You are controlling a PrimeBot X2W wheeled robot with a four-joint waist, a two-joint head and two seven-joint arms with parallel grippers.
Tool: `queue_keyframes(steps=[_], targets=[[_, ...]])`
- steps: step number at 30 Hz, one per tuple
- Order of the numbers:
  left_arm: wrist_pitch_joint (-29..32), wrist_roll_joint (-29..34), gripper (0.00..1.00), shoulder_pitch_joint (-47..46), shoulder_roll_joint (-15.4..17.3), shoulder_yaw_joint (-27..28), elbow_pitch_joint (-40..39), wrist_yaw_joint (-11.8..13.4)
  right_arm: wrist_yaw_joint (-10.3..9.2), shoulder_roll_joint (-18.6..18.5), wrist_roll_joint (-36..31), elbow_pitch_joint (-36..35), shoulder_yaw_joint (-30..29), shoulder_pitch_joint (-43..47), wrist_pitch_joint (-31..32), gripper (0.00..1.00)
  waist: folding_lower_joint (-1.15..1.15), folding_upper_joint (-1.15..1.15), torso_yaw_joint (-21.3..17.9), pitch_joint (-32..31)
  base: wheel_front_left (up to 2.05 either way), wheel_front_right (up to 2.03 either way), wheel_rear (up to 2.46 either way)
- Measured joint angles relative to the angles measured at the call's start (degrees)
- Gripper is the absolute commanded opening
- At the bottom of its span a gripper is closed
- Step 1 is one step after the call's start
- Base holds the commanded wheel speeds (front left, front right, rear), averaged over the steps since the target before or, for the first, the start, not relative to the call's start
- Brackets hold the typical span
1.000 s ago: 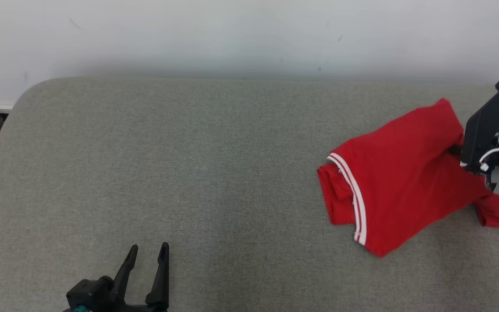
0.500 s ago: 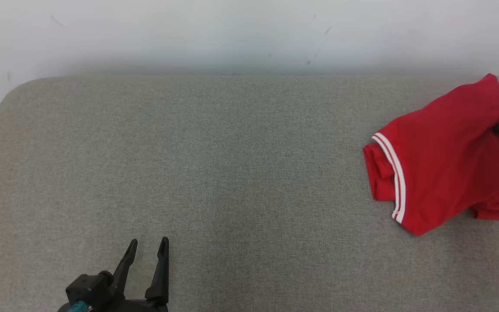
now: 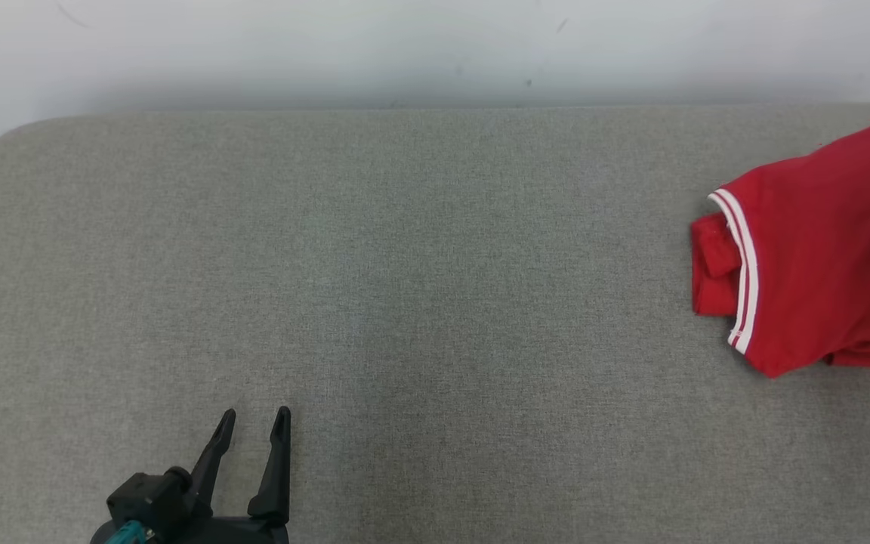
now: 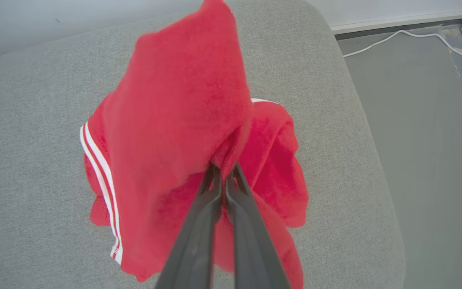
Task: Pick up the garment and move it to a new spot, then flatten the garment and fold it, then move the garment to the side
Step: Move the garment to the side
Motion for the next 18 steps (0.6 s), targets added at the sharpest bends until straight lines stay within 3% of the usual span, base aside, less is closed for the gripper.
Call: queue_keyframes(steps=[11,18], targets=[[0.08,0.10,1.00,-1.13,0.56,-0.05,-0.54,-0.44,0.00,-3.64,-7.15,-0.75,-0.60,-1.91,0.71,0.00,0.00,0.00,0.10,2.03,0.00,0.00,0.00],[0.09,0.10,1.00,-2.24,0.58,-0.07,-0.79,-0.52,0.00,-3.54,-9.31,-0.56,-1.88,-2.17,1.27,0.00,0.00,0.00,0.44,3.60,0.00,0.00,0.00]])
